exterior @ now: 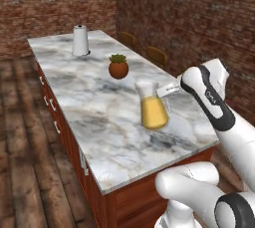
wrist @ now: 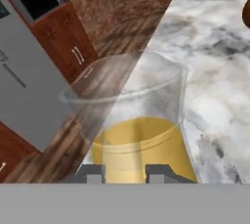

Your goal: Place the pitcher and cup on the dining counter for serving.

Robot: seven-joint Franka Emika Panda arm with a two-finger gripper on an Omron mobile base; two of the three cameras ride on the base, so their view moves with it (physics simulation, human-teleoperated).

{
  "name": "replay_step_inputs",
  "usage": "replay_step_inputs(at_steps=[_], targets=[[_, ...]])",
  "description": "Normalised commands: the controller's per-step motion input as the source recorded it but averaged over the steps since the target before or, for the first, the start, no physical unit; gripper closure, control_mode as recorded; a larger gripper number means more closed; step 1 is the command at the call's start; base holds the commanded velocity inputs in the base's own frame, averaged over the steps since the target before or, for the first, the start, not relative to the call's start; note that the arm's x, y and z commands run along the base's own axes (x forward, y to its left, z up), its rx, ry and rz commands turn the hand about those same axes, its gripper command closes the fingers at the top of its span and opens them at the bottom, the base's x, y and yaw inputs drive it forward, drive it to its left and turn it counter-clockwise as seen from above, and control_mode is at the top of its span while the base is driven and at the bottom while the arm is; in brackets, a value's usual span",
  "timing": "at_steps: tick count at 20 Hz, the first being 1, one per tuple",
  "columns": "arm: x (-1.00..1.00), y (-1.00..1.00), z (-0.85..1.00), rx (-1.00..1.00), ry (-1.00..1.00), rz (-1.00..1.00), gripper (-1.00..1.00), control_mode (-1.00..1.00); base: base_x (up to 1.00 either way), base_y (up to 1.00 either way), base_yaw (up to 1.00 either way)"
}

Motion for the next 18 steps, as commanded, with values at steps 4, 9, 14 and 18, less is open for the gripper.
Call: replay_step_inputs(at_steps=[4, 9, 14, 18], targets=[[0.99, 0.0, -0.14, 0.18, 0.0, 0.5, 1.0, -1.0, 0.0, 0.0, 0.0], [0.85, 0.01, -0.05, 0.03, 0.0, 0.36, 1.0, -1.0, 0.0, 0.0, 0.0], [0.56, 0.0, -0.36, 0.0, 0.0, 0.34, 1.0, -1.0, 0.0, 0.0, 0.0], [0.37, 0.0, -0.51, 0.0, 0.0, 0.32, 1.0, -1.0, 0.0, 0.0, 0.0]])
